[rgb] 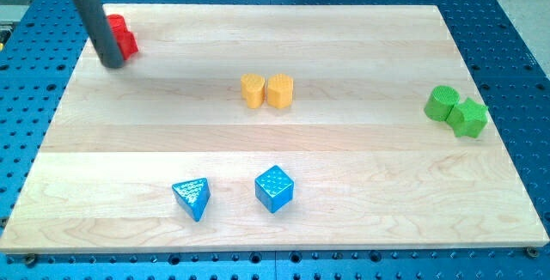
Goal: Push yellow blocks into red blocks
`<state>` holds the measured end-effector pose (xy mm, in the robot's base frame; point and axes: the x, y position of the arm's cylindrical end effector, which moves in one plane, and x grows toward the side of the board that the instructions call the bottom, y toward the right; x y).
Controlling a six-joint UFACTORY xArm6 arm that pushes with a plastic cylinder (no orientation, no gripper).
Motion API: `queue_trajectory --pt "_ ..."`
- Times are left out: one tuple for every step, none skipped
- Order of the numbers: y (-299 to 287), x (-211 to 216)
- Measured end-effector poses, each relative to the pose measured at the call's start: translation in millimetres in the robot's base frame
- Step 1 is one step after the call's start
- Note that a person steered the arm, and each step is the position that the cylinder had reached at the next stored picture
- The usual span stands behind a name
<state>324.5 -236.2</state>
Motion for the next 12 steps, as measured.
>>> queue_trajectory --pt "6.4 -8.4" --pt "58.4 27.8" --pt "105.8 19.4" --pt "122.9 2.1" --pt "123.7 -2.8" --pt "149.5 -5.8" --pt "207.9 -7.3" --pt "272.7 44.0" --pt "271.2 77.2" --pt "250.2 119.2" --pt "266.8 142.8" --pt "192.6 127.6"
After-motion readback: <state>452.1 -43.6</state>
